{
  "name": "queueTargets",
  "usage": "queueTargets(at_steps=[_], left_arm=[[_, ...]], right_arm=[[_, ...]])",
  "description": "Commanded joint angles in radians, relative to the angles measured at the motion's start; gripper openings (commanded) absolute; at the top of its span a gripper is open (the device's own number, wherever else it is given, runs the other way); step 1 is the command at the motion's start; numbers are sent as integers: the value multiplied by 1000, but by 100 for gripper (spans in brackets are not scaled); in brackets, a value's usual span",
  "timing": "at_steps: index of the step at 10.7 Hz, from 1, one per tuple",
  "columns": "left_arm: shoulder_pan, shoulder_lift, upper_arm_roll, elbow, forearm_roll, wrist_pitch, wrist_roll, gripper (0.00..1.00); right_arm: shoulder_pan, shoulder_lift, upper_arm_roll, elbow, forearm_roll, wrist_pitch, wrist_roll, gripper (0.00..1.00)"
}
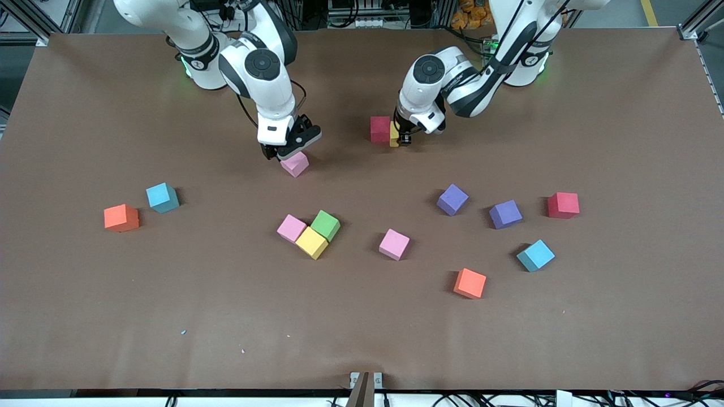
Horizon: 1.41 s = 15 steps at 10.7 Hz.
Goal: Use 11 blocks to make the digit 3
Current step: 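Lower the right gripper and grasp the pink cube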
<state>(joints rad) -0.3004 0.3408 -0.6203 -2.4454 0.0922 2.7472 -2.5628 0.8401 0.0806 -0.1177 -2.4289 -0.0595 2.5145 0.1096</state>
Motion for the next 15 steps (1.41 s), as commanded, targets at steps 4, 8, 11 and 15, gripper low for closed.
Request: queueTargets(at_steps=[4,8,11,15], left_arm=[[-2,10,1,-12,23,-12,-37,0],[-8,4,1,-11,23,-12,-37,0],[-6,4,1,-11,23,-12,-37,0],[-3,-11,1,-12,23,-36,-37,0]], right_arm=[[5,70,3,-19,-46,101,5,100],[14,102,1,-50,-92,175,1,100],[5,110,1,-50,-100,175,-68,100],[0,133,3,-58,-100,193,-74,100]])
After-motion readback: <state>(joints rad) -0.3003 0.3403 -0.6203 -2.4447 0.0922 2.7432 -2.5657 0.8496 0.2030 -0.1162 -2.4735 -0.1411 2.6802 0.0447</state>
